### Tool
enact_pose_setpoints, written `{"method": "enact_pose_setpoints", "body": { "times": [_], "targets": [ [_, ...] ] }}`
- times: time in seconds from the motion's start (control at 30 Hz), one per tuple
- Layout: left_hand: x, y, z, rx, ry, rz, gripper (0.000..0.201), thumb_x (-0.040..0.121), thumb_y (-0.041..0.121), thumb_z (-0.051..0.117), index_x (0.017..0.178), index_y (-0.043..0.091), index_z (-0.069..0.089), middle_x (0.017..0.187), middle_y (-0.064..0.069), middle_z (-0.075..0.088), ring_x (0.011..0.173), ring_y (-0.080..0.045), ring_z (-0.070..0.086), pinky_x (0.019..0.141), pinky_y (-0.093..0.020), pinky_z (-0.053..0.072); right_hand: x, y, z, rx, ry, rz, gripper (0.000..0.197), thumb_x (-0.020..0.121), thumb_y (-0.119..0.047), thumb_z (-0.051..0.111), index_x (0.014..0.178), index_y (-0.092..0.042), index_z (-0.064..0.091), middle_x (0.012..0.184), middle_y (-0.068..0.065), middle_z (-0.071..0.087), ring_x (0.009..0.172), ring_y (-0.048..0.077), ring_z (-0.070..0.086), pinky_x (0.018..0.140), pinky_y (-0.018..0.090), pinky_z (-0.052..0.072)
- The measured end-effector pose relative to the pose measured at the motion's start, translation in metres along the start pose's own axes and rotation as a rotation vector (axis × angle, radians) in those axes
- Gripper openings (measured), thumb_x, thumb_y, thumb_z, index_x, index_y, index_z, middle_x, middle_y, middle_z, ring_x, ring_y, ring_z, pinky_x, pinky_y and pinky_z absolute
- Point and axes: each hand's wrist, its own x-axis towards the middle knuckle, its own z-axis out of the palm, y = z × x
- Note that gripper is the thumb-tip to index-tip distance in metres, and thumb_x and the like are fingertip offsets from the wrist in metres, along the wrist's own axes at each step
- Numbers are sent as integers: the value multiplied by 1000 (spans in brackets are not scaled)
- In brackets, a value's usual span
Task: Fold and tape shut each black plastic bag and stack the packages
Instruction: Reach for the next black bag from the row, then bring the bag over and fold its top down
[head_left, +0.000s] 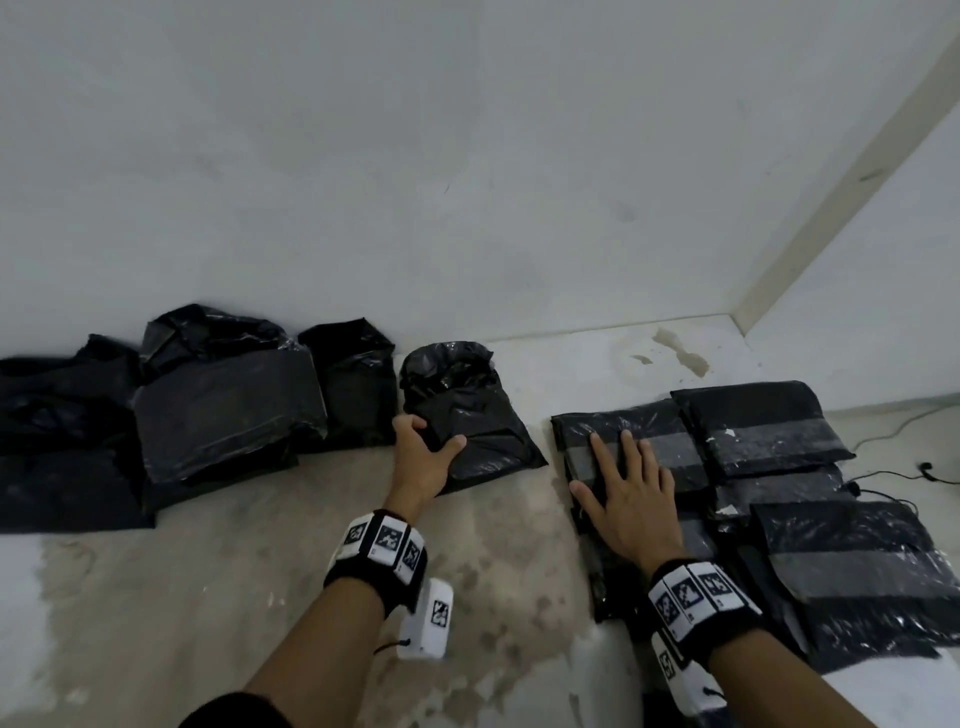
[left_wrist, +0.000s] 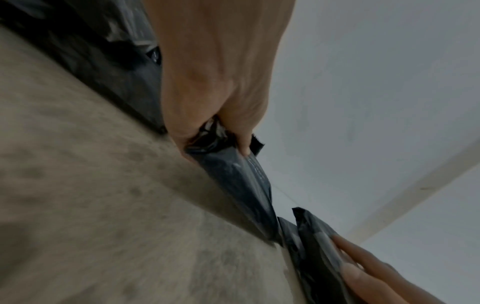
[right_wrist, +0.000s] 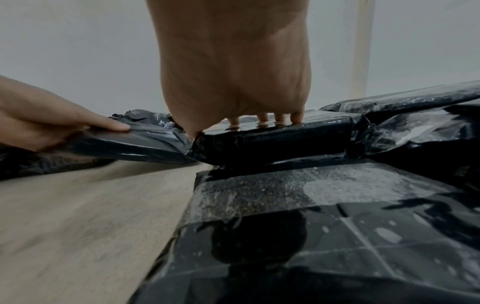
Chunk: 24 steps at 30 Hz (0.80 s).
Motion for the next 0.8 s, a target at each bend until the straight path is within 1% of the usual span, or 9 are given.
{"method": "enact_pose_setpoints", "body": {
  "times": [0.07,0.13,0.3,0.4,0.47,0.57,0.67,0.73,0.8],
  "targets": [
    [-30,-14,-16,-20,-36,31,58,85,25,80,118,16,33,121,-8,47,112,-28,54,90,-38,50,-2,0,-1,-14,-16,-11,95,80,-79,-15,162,-34,2,170,13,6,156,37,6,121,53,18],
    [-64,-36,-32,-74,-70,18,70,82,27,82,129,21,31,128,-7,49,117,-26,56,94,-39,51,-4,0,-2,-20,-35,-15,84,90,-77,1,162,-34,0,170,12,1,156,36,2,122,54,15],
    [-142,-107,-60,-84,-227,-53,111,73,56,82,157,35,12,159,0,33,142,-21,41,113,-49,42,-2,5,-7,14,-84,-40,75,101,-65,33,162,-33,6,170,12,0,156,37,1,122,55,13],
    [-171,-133,-67,-20,-253,1,110,77,62,77,160,35,10,162,8,30,145,-13,37,118,-45,37,-4,0,-15,61,-21,-85,72,100,-61,42,161,-30,19,168,17,9,155,39,5,121,57,15],
    [-184,-142,-68,30,-215,32,108,78,60,76,160,34,11,159,7,34,143,-12,39,117,-43,37,-14,-16,-21,113,58,-221,66,99,-59,47,156,-27,36,162,21,26,150,42,21,117,57,23],
    [-193,-146,-69,284,-75,36,112,75,73,70,160,32,10,150,-6,37,135,-27,43,110,-48,43,-37,-52,-21,269,19,-544,64,96,-67,41,139,-23,58,140,19,52,127,40,50,107,53,42],
    [-191,-140,-66,535,0,139,105,83,77,55,161,27,6,161,-9,21,143,-31,30,115,-50,32,-54,-90,-6,284,-184,-690,51,98,-51,57,144,-32,52,153,12,37,135,36,43,108,51,43],
    [-188,-134,-61,651,-30,253,96,89,78,40,162,26,5,168,-5,8,150,-28,17,119,-48,21,-55,-109,7,183,-209,-677,57,100,-45,58,152,-33,40,161,13,24,138,37,38,108,50,43],
    [-184,-131,-57,774,-111,321,96,86,84,19,162,25,9,169,-3,2,152,-30,13,120,-48,18,-49,-121,13,115,-206,-605,57,101,-39,57,154,-30,37,157,15,28,133,38,43,102,48,48]
  ]
}}
